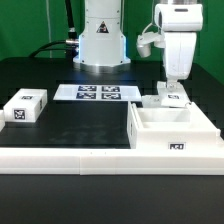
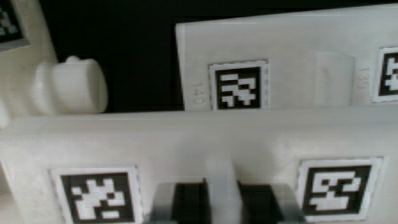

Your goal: Assemble cabinet

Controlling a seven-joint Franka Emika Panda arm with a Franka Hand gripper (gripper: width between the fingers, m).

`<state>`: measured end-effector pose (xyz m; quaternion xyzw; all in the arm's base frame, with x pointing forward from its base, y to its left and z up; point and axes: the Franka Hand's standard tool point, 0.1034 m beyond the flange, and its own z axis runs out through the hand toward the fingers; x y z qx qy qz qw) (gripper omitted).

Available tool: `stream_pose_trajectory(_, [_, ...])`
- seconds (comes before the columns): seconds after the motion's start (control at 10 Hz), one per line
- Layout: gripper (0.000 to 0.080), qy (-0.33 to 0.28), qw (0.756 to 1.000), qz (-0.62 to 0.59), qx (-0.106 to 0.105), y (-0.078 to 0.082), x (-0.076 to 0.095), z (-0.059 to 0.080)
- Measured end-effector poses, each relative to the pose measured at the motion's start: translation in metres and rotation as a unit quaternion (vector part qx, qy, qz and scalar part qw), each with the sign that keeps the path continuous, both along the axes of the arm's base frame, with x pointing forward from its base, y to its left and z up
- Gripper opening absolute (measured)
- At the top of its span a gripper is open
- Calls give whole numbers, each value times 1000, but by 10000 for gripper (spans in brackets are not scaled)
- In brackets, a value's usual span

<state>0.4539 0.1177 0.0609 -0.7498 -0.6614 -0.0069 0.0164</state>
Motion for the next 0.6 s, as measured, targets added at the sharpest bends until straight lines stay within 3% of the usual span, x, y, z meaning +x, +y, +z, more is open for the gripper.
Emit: stream_pose_trajectory(0.6, [70,-1,1000,-2,0,-1,3,1])
